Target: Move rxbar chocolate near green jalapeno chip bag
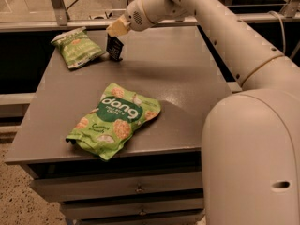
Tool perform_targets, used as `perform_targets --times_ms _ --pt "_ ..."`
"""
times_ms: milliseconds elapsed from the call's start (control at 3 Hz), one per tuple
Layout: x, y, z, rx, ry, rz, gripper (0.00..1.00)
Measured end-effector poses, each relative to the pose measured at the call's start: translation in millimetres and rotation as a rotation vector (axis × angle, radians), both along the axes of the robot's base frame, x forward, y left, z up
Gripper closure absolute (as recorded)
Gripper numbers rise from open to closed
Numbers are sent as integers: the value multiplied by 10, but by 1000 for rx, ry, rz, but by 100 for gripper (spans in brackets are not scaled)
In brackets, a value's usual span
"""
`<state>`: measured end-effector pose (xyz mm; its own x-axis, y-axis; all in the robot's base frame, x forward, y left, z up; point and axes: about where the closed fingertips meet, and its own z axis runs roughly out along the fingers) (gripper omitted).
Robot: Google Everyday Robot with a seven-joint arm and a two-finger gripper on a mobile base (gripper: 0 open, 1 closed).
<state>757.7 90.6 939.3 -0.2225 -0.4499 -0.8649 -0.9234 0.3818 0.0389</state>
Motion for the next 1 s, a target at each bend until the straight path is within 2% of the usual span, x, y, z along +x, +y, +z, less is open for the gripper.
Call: perform_targets --times_ms 667,1000 --pt "-207 248 -343 7 63 -6 15" --pt "-249 275 -433 7 76 -16 0"
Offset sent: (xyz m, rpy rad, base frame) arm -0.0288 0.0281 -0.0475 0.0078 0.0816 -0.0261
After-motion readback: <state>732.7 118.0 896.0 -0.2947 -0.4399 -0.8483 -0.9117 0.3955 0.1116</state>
